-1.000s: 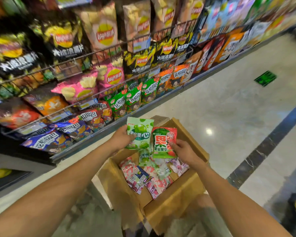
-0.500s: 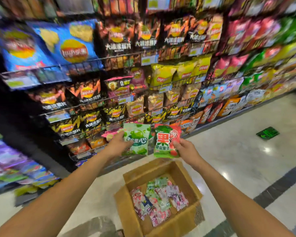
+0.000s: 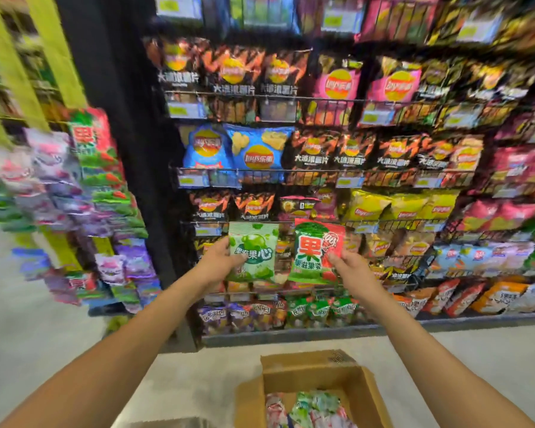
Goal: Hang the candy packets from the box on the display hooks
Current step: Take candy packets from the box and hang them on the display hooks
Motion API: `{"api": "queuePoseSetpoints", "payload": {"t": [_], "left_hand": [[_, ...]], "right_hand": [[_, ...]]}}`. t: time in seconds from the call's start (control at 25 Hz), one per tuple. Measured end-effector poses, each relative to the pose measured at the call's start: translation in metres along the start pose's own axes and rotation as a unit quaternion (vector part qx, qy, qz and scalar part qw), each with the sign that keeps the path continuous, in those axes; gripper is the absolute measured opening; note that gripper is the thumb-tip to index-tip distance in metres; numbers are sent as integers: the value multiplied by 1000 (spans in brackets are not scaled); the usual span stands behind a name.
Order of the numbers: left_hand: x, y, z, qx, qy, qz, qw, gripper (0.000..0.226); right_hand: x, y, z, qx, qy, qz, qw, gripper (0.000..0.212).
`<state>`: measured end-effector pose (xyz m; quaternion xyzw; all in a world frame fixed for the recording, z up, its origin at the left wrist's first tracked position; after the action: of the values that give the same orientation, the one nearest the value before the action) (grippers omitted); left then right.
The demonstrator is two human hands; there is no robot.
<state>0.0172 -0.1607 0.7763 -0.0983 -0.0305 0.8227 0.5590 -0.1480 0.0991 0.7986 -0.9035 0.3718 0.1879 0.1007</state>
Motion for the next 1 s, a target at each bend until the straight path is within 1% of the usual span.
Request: {"api": "queuePoseSetpoints", "payload": {"t": [0.04, 0.08, 0.16, 0.24, 0.36, 0.48, 0.56, 0.72, 0.84, 0.92, 1.0], "left_hand": [[-11, -12, 5, 6, 2, 9, 1000, 36], [-22, -21, 10, 16, 23, 26, 999, 31], [-43, -37, 15, 25, 25, 44, 998, 29], [-68, -55, 17, 27, -3, 67, 997, 29], [-106, -77, 13, 14, -29, 100, 994, 31], [-145, -99, 12, 19, -14, 125, 992, 30], [-174, -111, 11, 20, -4, 135, 991, 35], [-234, -125, 14, 37, 5, 152, 988, 40], [-279, -126, 17, 53, -11, 156, 986, 28], [-315, -122, 21, 58, -22, 150, 987, 29], [-352, -116, 27, 65, -24, 141, 988, 31]], "right_hand": [[8, 3, -12, -7, -7, 0, 1000, 48], [17, 5, -25, -22, -12, -7, 1000, 48], [38, 14, -44, -50, -17, -27, 998, 45], [60, 24, -57, -50, -24, -43, 998, 54], [99, 35, -81, -74, -32, -75, 994, 56], [135, 45, -103, -89, -51, -96, 990, 60], [161, 49, -124, -101, -54, -105, 988, 56], [210, 63, -165, -116, -47, -91, 988, 45], [246, 79, -194, -129, -54, -84, 987, 48], [271, 94, -215, -134, -46, -72, 987, 48], [297, 109, -235, -127, -33, -60, 989, 40]]}}
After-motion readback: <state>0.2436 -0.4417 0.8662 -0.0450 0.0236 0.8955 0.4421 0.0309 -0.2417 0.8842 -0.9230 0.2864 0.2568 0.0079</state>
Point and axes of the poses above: each hand's wrist, its own y-axis towards the middle knuckle, its own x-axis out of the palm, z = x × y, the point moved 10 cm from there along y, towards the middle knuckle, and after that the axes turned 8 degrees about -z, right-handed, at the moved point
